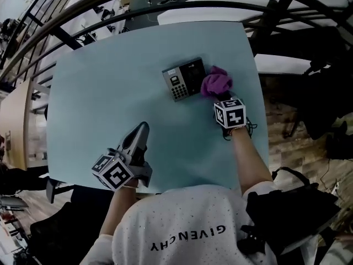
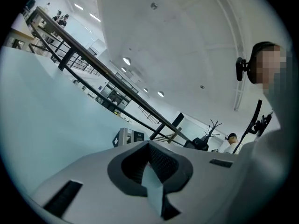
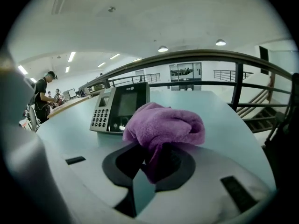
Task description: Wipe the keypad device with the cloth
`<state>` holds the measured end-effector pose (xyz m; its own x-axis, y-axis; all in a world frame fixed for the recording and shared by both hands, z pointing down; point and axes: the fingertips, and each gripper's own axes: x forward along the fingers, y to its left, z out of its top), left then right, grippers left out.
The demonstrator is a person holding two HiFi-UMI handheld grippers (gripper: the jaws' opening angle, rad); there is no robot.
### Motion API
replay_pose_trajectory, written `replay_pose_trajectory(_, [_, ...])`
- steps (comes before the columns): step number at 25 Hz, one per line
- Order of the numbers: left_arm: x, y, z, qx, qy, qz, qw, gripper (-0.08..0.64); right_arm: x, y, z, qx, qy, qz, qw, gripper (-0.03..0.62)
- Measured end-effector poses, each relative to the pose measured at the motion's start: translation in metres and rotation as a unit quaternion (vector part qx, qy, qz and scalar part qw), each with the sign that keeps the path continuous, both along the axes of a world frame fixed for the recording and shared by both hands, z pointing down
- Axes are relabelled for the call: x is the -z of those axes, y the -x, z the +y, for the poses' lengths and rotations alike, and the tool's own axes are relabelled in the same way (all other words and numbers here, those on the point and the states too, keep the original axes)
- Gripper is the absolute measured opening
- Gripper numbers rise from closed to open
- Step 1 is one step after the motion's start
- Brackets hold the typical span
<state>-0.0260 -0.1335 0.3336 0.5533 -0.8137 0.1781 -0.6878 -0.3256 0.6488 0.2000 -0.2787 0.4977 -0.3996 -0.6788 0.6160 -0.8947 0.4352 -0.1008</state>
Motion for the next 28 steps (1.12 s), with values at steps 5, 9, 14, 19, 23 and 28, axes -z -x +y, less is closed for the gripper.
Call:
replay_pose_trajectory(5, [-0.007,0.04,-0.022,-0.039,-0.025,-0.03,0.9985,0.0,0.011,-0.004,0.004,-0.042,0.001,0.028,0.999,0.061])
replay_pose_trajectory(9, [-0.008,0.059,-0.034,-0.083,-0.04,-0.018,0.9955,0.0,0.065,-0.005,-0.016,-0.097,-0.049,0.04,0.993,0.06])
replay_pose_trajectory(14, [-0.029,0.085,-0.045,-0.099,-0.03,0.013,0.9945,0.0,0.127,0.004,-0.048,-0.131,-0.111,0.051,0.984,0.06])
replay_pose_trajectory(19, [-0.049,0.117,-0.052,-0.091,-0.012,0.033,0.9952,0.0,0.143,0.048,-0.088,-0.094,-0.122,0.125,0.98,0.061])
replay_pose_trajectory(23, [-0.058,0.128,-0.059,-0.084,-0.015,0.045,0.9954,0.0,0.121,0.076,-0.099,-0.066,-0.094,0.145,0.983,0.06])
replay_pose_trajectory(28, [-0.056,0.159,-0.069,-0.058,-0.027,0.056,0.9964,0.0,0.098,0.111,-0.09,-0.044,-0.068,0.163,0.983,0.06])
